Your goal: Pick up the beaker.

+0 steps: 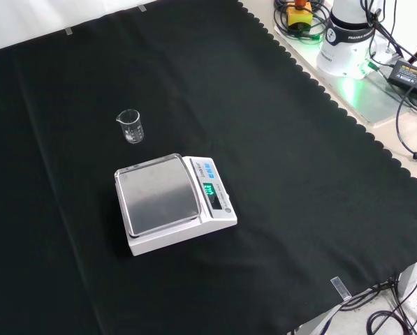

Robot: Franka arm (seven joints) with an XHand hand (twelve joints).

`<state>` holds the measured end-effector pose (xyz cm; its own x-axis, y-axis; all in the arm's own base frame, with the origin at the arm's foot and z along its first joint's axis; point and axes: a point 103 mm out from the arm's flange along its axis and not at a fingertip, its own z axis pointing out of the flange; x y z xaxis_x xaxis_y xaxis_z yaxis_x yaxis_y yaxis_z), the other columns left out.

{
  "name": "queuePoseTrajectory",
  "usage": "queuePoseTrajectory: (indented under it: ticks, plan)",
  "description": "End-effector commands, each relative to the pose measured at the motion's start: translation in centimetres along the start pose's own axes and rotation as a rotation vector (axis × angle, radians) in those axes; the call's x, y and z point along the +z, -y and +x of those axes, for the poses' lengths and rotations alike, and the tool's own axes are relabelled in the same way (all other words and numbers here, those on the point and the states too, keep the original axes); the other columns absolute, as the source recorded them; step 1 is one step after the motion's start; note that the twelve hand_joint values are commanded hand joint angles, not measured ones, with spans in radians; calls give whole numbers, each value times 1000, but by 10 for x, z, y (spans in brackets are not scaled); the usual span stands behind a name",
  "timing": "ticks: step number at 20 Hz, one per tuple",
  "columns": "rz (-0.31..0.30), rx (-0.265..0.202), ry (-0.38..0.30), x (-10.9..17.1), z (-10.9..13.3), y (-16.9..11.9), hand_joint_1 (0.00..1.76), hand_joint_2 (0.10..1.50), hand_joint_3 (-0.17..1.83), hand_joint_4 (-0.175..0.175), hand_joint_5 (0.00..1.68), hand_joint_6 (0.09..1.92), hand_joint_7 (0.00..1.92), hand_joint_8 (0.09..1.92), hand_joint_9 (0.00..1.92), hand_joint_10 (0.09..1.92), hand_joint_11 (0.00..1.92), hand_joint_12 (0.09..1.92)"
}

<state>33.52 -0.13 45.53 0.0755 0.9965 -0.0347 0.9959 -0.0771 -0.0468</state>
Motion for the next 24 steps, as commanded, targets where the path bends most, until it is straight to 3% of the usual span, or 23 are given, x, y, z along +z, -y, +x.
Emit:
queuePoseTrajectory:
  ticks: [1, 14, 24]
  plan:
    - [7, -31, 24, 23, 6, -45, 357, 836, 312, -89, 293, 87, 117, 740, 97, 926, 343, 1435]
    - [98, -79, 40, 96, 19, -137, 399, 815, 285, -92, 341, 87, 124, 741, 107, 929, 334, 1437]
    - [161, -85, 13, 159, -3, -168, 421, 811, 272, -92, 361, 87, 133, 742, 122, 930, 336, 1437]
